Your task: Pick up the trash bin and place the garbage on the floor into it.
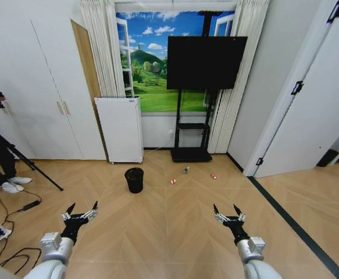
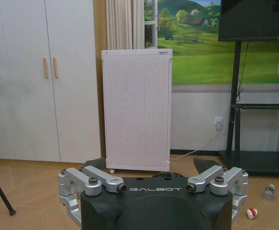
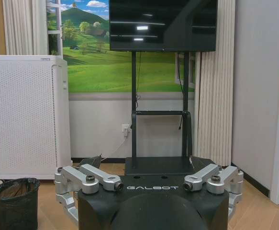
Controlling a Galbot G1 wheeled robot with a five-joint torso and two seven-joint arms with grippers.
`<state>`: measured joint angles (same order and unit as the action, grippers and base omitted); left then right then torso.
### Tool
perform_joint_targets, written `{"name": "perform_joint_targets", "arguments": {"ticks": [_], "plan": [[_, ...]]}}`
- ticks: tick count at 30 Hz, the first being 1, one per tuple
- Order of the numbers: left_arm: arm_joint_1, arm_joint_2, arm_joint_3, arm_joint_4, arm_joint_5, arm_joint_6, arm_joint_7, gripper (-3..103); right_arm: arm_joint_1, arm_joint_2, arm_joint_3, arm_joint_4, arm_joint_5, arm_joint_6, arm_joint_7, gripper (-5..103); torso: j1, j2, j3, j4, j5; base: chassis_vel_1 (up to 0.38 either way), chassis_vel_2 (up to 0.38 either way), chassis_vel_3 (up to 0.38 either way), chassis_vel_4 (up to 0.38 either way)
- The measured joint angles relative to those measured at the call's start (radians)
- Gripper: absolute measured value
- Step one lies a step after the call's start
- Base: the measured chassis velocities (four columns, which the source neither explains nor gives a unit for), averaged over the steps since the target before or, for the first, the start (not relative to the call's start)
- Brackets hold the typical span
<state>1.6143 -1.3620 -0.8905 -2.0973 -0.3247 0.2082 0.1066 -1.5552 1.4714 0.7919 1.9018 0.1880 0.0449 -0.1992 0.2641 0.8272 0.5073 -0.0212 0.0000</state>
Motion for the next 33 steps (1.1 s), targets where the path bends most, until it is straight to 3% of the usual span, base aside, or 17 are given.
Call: {"name": "perform_joint_targets", "arguments": {"ticks": [19, 33], "plan": [[0.005, 0.004, 0.003, 0.0, 0.013, 0.003, 0.015, 100, -0.001, 0.011, 0.013, -0.011, -0.007, 0.004, -0.017, 100, 0.0, 0.0, 0.0, 0.0001, 0.0, -0.019, 0.02, 0.019, -0.017], [0.008, -0.001, -0.001, 0.011, 0.011, -0.006, 0.026, 100, 0.005, 0.02, 0.002, -0.017, -0.024, 0.004, -0.016, 100, 0.0, 0.0, 0.0, 0.0001, -0.0005, -0.192, 0.199, 0.194, -0.191]]}}
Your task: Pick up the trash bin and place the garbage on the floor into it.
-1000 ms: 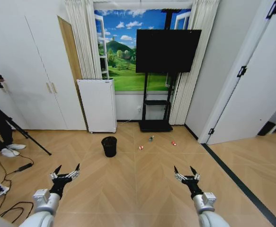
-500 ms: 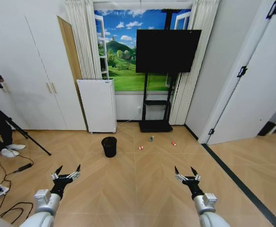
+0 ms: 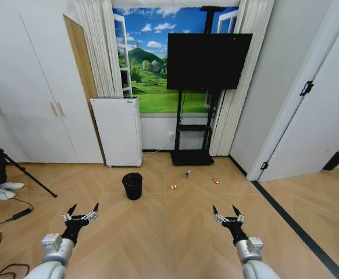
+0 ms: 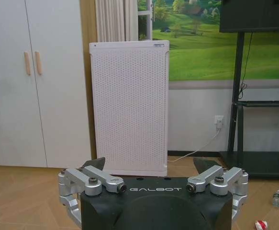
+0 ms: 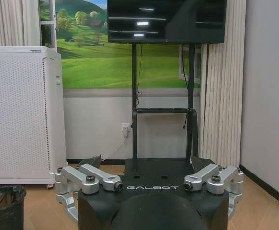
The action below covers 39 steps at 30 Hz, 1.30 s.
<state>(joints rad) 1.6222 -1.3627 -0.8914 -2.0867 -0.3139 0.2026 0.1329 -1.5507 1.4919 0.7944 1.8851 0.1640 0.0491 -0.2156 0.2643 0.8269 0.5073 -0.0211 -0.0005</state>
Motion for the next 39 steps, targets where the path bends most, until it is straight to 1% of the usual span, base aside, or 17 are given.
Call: {"name": "perform_joint_targets", "arguments": {"ticks": [10, 12, 14, 15, 18, 19, 20, 23, 24, 26, 27, 30, 33, 34, 36, 37, 39], "plan": [[0.002, -0.003, 0.003, -0.001, 0.005, -0.001, 0.003, 100, 0.0, -0.003, 0.003, -0.002, 0.005, 0.003, 0.0, 100, 0.0, 0.0, 0.0, -0.0005, -0.0001, -0.33, 0.325, 0.324, -0.328], [0.001, -0.002, 0.003, -0.002, 0.005, -0.001, 0.003, 100, 0.0, -0.002, 0.002, -0.003, 0.005, 0.004, 0.0, 100, 0.0, 0.0, 0.0, 0.0003, 0.0016, -0.382, 0.381, 0.386, -0.359], [-0.002, -0.003, 0.006, 0.0, 0.006, -0.001, 0.003, 100, 0.0, 0.0, 0.003, -0.005, 0.005, 0.006, 0.001, 100, 0.0, 0.0, 0.0, -0.0005, -0.0009, -0.358, 0.367, 0.372, -0.363], [-0.001, -0.004, 0.008, 0.001, 0.008, -0.001, 0.003, 100, 0.0, 0.0, 0.002, -0.007, 0.005, 0.007, 0.001, 100, 0.0, 0.0, 0.0, 0.0005, 0.0018, -0.349, 0.348, 0.356, -0.37], [-0.001, -0.004, 0.007, 0.003, 0.009, -0.001, 0.004, 100, 0.0, 0.001, 0.001, -0.008, 0.005, 0.007, 0.0, 100, 0.0, 0.0, 0.0, -0.0002, 0.0017, -0.367, 0.376, 0.356, -0.363], [-0.001, -0.005, 0.008, 0.009, 0.01, -0.001, 0.006, 100, 0.001, 0.001, 0.002, -0.009, 0.004, 0.008, 0.001, 100, 0.0, 0.0, 0.0, 0.0, -0.0015, -0.356, 0.34, 0.369, -0.342], [-0.003, -0.005, 0.008, 0.014, 0.01, -0.001, 0.008, 100, 0.004, 0.003, 0.001, -0.011, 0.004, 0.008, 0.0, 100, 0.0, 0.0, 0.0, 0.0, 0.0015, -0.313, 0.343, 0.338, -0.345], [-0.005, -0.004, 0.008, 0.018, 0.01, -0.003, 0.008, 100, 0.006, 0.004, 0.0, -0.012, 0.002, 0.008, 0.0, 100, 0.0, 0.0, 0.0, 0.0, 0.0017, -0.342, 0.357, 0.339, -0.345], [-0.006, -0.004, 0.008, 0.022, 0.01, -0.003, 0.009, 100, 0.007, 0.005, 0.0, -0.013, -0.001, 0.008, 0.001, 100, 0.0, 0.0, 0.0, 0.0, -0.0012, -0.357, 0.364, 0.346, -0.342], [-0.007, -0.002, 0.007, 0.026, 0.008, -0.004, 0.011, 100, 0.01, 0.007, -0.005, -0.018, -0.008, 0.007, 0.0, 100, 0.0, 0.0, 0.0, 0.0, 0.0022, -0.353, 0.334, 0.346, -0.368], [-0.007, -0.002, 0.007, 0.026, 0.008, -0.004, 0.011, 100, 0.01, 0.007, -0.005, -0.018, -0.008, 0.007, 0.0, 100, 0.0, 0.0, 0.0, 0.0, 0.0022, -0.352, 0.336, 0.346, -0.368], [-0.007, -0.003, 0.005, 0.031, 0.007, -0.006, 0.013, 100, 0.014, 0.009, -0.009, -0.02, -0.014, 0.005, 0.001, 100, 0.0, 0.001, 0.0, 0.0001, -0.0012, -0.363, 0.348, 0.359, -0.357], [-0.006, -0.007, 0.004, 0.033, 0.006, -0.009, 0.013, 100, 0.019, 0.011, -0.014, -0.024, -0.024, 0.003, 0.002, 100, 0.0, 0.0, 0.0, 0.0001, 0.0021, -0.363, 0.35, 0.351, -0.374], [-0.005, -0.009, 0.005, 0.036, 0.006, -0.012, 0.014, 100, 0.02, 0.011, -0.015, -0.023, -0.026, 0.002, 0.006, 100, 0.0, 0.0, 0.0, 0.0001, -0.0002, -0.367, 0.327, 0.372, -0.38], [-0.004, -0.01, 0.005, 0.038, 0.006, -0.013, 0.014, 100, 0.02, 0.011, -0.017, -0.024, -0.028, 0.001, 0.009, 100, 0.0, 0.0, 0.0, -0.0005, -0.0008, -0.353, 0.327, 0.359, -0.351], [-0.003, -0.011, 0.005, 0.039, 0.006, -0.014, 0.014, 100, 0.02, 0.011, -0.017, -0.025, -0.029, 0.0, 0.012, 100, 0.0, 0.0, 0.0, 0.0001, 0.0016, -0.314, 0.345, 0.346, -0.347], [-0.003, -0.012, 0.004, 0.039, 0.006, -0.015, 0.015, 100, 0.02, 0.01, -0.018, -0.027, -0.031, 0.0, 0.013, 100, 0.0, 0.0, 0.0, -0.0001, 0.0015, -0.296, 0.327, 0.332, -0.347]]}}
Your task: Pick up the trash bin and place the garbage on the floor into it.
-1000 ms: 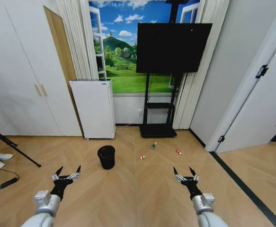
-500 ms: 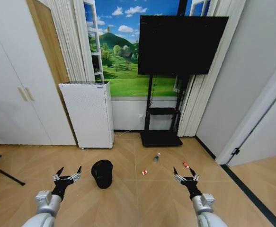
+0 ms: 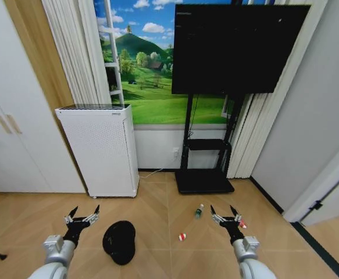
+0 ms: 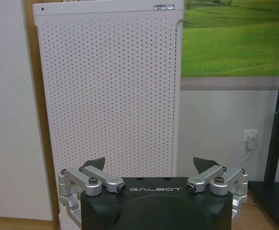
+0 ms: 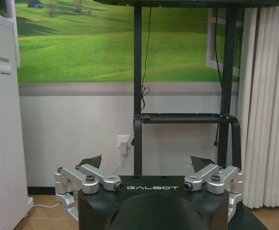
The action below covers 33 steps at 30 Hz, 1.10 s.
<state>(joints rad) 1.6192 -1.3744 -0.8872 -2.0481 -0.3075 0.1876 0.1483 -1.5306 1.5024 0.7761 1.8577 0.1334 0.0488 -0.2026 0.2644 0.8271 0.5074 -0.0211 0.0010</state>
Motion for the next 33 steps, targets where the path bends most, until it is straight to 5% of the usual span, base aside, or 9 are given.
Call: {"name": "perform_joint_targets", "arguments": {"ticks": [1, 33], "plan": [[0.0, -0.001, 0.0, 0.002, 0.0, 0.0, 0.001, 100, 0.0, 0.0, 0.0, -0.002, -0.001, 0.001, 0.001, 100, 0.0, 0.0, 0.0, -0.0004, -0.0022, -0.278, 0.308, 0.247, -0.219], [0.01, -0.013, -0.004, -0.016, 0.015, 0.038, 0.001, 100, -0.012, 0.008, 0.004, -0.021, 0.012, 0.032, 0.01, 100, -0.042, -0.099, -0.056, 0.0, -0.0009, -0.017, 0.021, 0.003, -0.012]]}}
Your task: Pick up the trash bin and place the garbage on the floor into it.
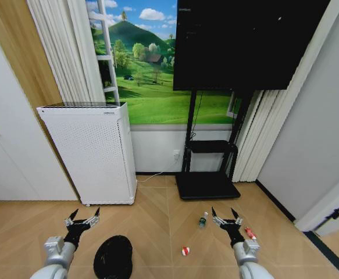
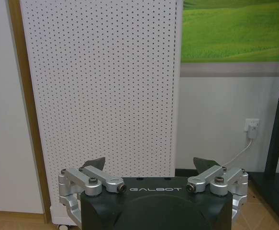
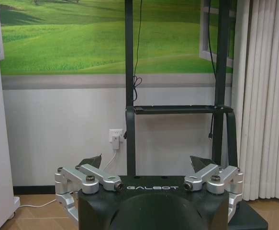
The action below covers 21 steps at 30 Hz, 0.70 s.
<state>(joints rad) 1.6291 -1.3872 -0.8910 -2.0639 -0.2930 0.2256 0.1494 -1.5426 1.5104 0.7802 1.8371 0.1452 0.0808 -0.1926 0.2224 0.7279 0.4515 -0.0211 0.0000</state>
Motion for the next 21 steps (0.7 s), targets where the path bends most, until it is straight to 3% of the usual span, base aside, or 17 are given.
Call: {"name": "perform_joint_targets", "arguments": {"ticks": [5, 21], "plan": [[-0.001, 0.0, 0.001, 0.0, 0.0, 0.0, 0.0, 100, -0.002, 0.0, 0.002, -0.001, 0.001, 0.003, 0.0, 100, -0.005, -0.01, -0.006, 0.0001, 0.0, 0.0, 0.0, 0.0, 0.0], [0.0, 0.01, -0.002, 0.003, -0.002, -0.005, 0.007, 100, -0.007, 0.015, 0.007, -0.01, 0.002, 0.021, 0.0, 100, -0.049, -0.116, -0.068, 0.0001, 0.0, 0.0, 0.0, 0.0, 0.0]]}}
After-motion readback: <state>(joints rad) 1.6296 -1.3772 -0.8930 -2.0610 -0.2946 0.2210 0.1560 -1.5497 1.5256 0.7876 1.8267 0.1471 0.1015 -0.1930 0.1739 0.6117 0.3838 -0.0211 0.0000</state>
